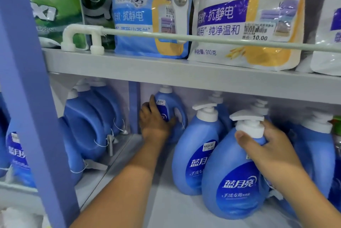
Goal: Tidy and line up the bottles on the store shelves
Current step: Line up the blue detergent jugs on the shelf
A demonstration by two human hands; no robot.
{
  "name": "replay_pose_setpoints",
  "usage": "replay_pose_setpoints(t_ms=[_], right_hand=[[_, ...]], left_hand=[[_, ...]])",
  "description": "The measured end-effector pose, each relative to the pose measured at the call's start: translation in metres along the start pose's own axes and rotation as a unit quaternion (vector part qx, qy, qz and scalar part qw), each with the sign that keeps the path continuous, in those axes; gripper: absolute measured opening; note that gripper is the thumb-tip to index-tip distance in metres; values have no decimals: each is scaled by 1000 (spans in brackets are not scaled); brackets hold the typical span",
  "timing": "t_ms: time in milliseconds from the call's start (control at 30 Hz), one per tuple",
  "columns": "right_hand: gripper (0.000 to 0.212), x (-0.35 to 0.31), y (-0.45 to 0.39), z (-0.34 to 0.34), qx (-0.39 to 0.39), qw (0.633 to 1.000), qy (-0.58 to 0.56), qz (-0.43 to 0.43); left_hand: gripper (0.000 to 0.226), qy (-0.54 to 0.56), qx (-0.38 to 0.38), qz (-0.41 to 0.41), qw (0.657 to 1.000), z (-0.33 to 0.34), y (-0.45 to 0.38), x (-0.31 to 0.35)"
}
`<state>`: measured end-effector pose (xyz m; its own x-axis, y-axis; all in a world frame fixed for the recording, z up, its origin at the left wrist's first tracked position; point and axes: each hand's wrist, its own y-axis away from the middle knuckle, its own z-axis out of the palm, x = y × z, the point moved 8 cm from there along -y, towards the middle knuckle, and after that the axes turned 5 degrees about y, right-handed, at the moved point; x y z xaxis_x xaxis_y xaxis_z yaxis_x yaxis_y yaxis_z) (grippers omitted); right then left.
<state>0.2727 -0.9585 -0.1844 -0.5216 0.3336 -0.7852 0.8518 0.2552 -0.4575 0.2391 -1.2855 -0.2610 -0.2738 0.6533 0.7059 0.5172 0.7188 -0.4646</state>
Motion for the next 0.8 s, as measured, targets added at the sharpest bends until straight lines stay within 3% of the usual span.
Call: replay_pose_setpoints(t_ms=[167,367,467,500,567,633,667,700,800], right_hand=[[25,-1,0,1,-4,1000,-6,-8],[23,0,0,2,-10,1000,-8,-6],[19,3,-1,2,-15,1000,-16,-6],[19,3,-1,3,-13,1000,-17,-6],[16,4,-2,5,-9,1000,-18,-8],[12,1,-3,9,-4,1000,-18,-18],[9,-1,-3,12,-3,1000,-20,-23],[6,-2,-4,15,-4,1000,-21,-24],[8,-6,-4,24,-3,1000,-11,-28]], left_hand=[[112,-49,36,6,998,-12,-2,-3],[108,-61,2,4,998,-21,-4,-10],[63,117,39,6,992,-56,17,0],[44,204,17,1,979,-70,35,10],[22,335,-156,4,929,-71,88,38],[56,340,-312,59,885,-63,141,59],[72,336,-324,79,881,-59,154,56],[78,352,-313,70,879,-57,156,49],[57,382,-224,35,896,-64,136,25]])
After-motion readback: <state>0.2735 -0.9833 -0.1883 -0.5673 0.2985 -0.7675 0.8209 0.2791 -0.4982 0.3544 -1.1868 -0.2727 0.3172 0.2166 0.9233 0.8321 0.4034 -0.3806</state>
